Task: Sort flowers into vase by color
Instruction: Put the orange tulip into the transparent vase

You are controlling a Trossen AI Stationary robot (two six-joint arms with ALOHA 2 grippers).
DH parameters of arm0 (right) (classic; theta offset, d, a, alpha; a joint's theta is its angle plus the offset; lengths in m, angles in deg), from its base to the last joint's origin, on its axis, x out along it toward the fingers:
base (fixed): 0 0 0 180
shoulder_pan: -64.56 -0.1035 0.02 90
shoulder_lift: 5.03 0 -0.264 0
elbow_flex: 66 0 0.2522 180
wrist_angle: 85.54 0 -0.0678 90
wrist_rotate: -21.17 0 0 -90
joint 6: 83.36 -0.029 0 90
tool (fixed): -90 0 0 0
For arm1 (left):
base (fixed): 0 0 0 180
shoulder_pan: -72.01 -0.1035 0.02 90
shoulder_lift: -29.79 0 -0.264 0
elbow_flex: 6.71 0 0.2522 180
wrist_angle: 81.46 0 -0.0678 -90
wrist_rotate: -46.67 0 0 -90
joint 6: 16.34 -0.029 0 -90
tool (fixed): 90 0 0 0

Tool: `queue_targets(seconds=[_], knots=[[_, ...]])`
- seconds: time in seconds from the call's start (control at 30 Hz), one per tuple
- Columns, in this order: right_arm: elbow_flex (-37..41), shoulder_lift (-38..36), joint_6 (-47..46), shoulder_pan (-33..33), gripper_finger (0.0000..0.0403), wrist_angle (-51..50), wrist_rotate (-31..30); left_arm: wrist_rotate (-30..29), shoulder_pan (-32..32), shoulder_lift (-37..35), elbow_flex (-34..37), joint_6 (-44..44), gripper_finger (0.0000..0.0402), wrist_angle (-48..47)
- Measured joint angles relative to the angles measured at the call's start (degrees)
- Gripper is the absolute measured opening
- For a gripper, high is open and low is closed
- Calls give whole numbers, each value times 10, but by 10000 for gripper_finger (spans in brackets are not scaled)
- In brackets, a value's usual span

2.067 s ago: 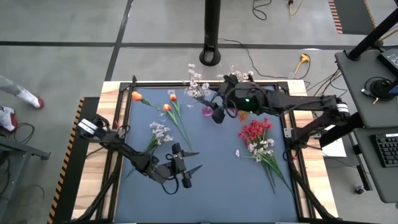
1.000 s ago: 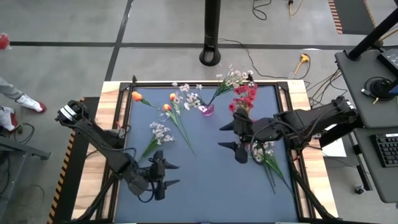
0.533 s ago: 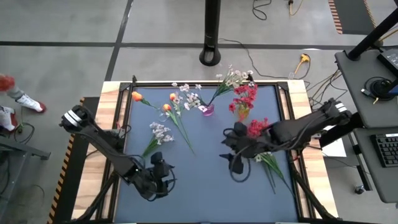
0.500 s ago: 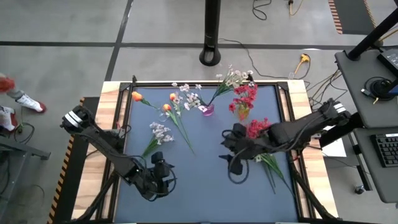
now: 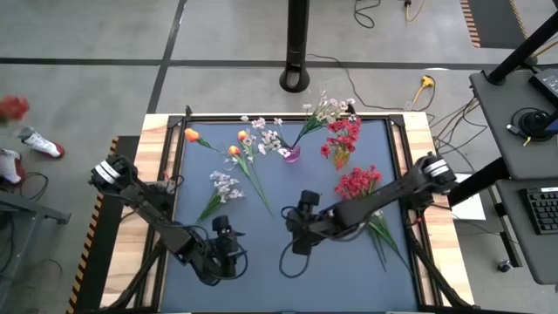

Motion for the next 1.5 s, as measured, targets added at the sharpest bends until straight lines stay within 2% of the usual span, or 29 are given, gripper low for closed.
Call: queue_targets(seconds=[0.37, 0.63, 1.0, 1.5], knots=[[0, 94, 65, 25, 251, 181, -36, 109, 15, -13, 0, 61, 237, 1], [1, 156, 105, 62, 243, 305, -48, 110, 18, -13, 0, 66, 237, 4], [1, 226, 100, 113, 231, 436, -62, 107, 18, -13, 0, 66, 237, 4], [0, 256, 96, 159, 226, 495, -50, 87, 17, -13, 0, 60, 237, 3]])
